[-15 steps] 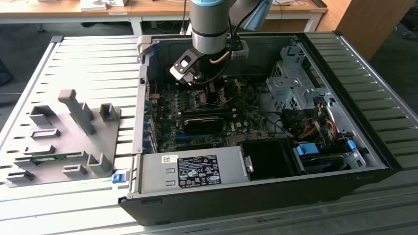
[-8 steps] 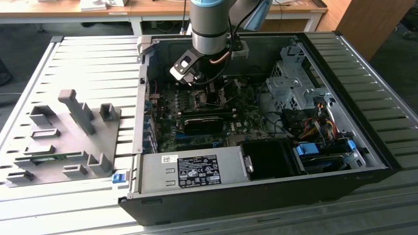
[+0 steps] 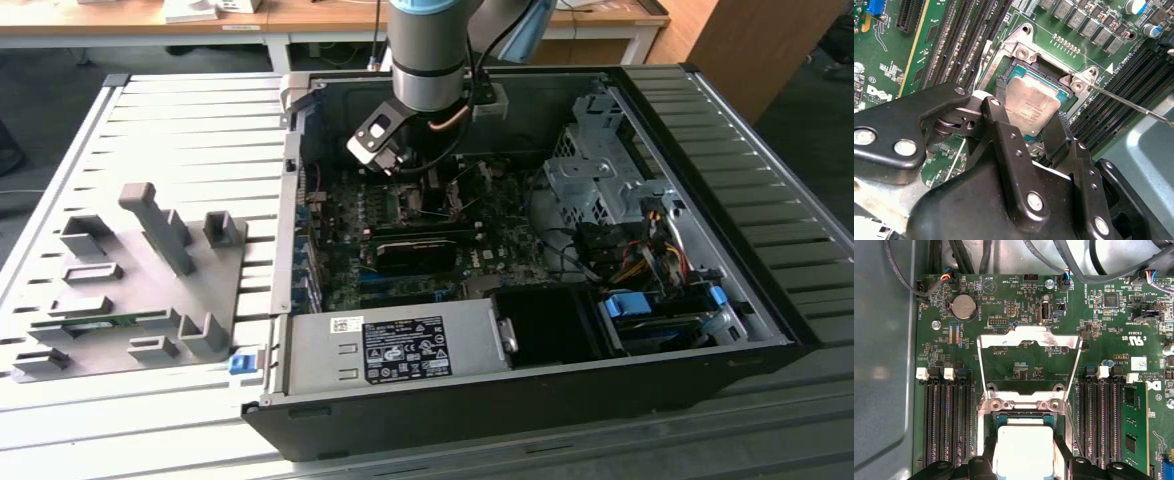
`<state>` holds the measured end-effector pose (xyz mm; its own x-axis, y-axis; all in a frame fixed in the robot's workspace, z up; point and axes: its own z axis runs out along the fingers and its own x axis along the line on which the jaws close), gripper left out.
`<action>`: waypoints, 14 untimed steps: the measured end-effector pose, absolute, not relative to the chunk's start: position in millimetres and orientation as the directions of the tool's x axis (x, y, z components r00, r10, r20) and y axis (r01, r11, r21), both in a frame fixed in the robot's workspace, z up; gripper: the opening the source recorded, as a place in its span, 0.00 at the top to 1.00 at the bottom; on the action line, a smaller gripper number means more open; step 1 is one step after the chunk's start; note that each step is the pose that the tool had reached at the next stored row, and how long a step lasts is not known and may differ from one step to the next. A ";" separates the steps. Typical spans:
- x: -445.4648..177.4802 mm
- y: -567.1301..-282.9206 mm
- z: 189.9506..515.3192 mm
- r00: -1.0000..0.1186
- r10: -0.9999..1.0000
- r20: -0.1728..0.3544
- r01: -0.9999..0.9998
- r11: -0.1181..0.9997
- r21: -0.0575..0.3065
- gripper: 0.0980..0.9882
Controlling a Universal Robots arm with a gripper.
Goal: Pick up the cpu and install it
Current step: 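Place the cpu into insertion slot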
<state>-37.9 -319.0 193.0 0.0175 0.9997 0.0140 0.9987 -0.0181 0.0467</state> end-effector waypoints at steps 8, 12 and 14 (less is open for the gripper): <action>-37.9 -319.0 193.0 0.017 1.000 0.014 0.999 -0.018 0.047 0.44; -37.9 -319.0 197.4 0.018 1.000 0.014 0.999 -0.018 0.047 0.44; -37.9 -319.0 201.4 0.018 1.000 0.014 0.999 -0.018 0.046 0.44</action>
<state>-37.9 -319.0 201.4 0.0176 0.9997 0.0140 0.9988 -0.0182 0.0462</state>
